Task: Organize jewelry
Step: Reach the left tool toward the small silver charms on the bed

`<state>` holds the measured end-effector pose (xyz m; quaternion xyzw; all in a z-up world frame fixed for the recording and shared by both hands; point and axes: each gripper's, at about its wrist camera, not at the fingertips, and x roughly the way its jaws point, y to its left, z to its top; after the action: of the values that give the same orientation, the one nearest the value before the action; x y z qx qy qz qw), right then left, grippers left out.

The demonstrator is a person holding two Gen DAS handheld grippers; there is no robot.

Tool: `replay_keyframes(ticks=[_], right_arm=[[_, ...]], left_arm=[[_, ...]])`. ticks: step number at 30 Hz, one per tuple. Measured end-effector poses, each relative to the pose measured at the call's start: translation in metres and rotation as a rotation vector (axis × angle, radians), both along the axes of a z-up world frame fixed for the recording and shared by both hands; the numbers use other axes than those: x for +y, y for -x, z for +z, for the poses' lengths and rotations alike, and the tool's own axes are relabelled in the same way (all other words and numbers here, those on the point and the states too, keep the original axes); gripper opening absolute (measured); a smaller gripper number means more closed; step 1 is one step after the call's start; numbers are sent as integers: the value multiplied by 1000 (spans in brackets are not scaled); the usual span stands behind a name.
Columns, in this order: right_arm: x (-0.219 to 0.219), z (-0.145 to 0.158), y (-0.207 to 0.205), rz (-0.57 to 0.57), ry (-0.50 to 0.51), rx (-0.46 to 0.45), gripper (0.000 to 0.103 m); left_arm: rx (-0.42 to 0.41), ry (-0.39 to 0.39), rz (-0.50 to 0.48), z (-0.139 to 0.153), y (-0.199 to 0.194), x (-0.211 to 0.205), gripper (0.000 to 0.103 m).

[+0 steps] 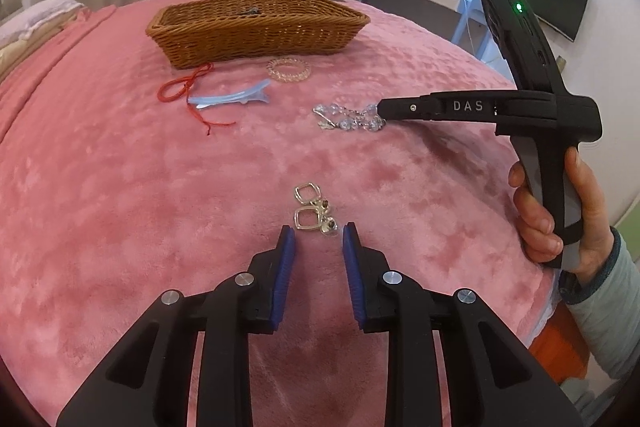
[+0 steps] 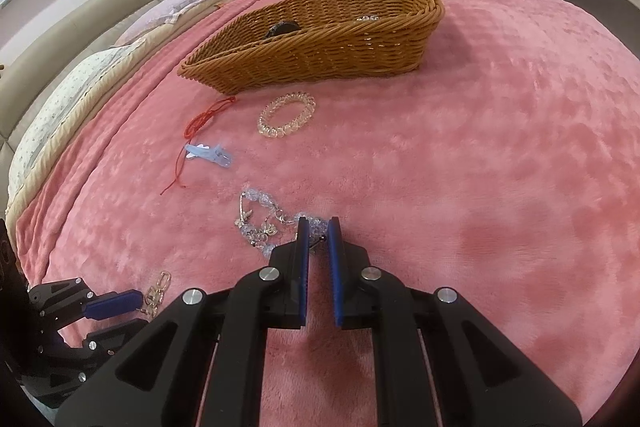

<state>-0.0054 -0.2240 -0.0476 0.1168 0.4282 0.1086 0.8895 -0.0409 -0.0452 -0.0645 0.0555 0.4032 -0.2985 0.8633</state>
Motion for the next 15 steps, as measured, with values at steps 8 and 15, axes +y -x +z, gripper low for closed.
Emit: replay_keyframes(ticks=[8, 15], right_arm=[[0, -1, -1, -1, -13, 3, 8], [0, -2, -1, -1, -19, 0, 8]], left_arm=[[10, -13, -13, -1, -2, -18, 21], [29, 8, 31, -4, -11, -13, 9]])
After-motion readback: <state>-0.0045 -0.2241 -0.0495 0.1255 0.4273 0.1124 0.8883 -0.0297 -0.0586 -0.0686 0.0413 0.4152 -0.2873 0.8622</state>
